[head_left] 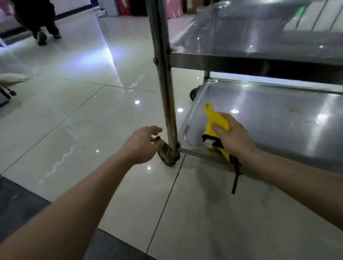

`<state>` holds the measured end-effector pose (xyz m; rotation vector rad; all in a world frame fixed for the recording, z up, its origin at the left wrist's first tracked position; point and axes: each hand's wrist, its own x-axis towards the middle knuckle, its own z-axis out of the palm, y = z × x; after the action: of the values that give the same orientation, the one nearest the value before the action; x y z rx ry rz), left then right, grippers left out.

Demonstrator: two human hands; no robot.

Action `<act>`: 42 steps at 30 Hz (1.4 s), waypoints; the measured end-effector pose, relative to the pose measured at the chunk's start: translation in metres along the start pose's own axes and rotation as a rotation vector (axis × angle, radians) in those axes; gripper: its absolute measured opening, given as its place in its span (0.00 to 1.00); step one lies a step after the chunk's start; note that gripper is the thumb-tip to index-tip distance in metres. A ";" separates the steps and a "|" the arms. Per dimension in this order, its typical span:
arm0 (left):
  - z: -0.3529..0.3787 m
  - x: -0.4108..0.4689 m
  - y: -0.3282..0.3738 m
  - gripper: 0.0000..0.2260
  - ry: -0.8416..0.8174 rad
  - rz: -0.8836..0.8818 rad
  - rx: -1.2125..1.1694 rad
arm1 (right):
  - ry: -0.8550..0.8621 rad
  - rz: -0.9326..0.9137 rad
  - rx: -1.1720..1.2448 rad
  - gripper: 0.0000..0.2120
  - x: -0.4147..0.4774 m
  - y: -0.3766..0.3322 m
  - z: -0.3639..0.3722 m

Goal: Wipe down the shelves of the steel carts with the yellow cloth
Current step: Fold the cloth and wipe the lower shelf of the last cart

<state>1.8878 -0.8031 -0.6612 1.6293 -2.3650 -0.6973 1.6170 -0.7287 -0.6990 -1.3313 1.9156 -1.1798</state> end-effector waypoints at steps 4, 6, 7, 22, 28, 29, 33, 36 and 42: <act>-0.068 -0.005 -0.009 0.18 -0.120 -0.016 0.089 | 0.058 0.219 0.324 0.22 0.017 -0.056 0.013; -0.079 -0.012 -0.016 0.17 -0.122 -0.006 0.033 | 0.085 0.138 0.358 0.26 0.006 -0.068 0.034; -0.079 -0.018 -0.021 0.17 -0.124 0.003 -0.006 | 0.085 0.067 0.332 0.29 -0.003 -0.070 0.049; -0.063 0.010 -0.032 0.16 -0.070 0.046 -0.055 | 0.360 0.046 -0.045 0.38 -0.013 -0.062 0.150; -0.094 -0.087 -0.035 0.14 -0.094 -0.214 -0.280 | 0.152 0.311 -0.095 0.27 -0.107 -0.111 0.103; -0.104 -0.108 -0.035 0.13 -0.109 -0.282 -0.345 | 0.092 0.298 -0.089 0.27 -0.123 -0.131 0.092; -0.185 -0.169 -0.017 0.08 -0.169 -0.449 -0.635 | -0.153 0.281 -0.144 0.29 -0.154 -0.248 0.054; -0.297 -0.172 0.012 0.13 -0.134 -0.489 -0.744 | -0.286 0.165 -0.179 0.32 -0.146 -0.367 0.033; -0.518 -0.133 0.079 0.20 -0.042 -0.423 -0.647 | -0.380 -0.019 -0.233 0.44 -0.105 -0.590 0.003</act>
<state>2.0833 -0.8000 -0.1569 1.7905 -1.5490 -1.3999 1.9358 -0.7132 -0.1914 -1.5680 1.7979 -0.6630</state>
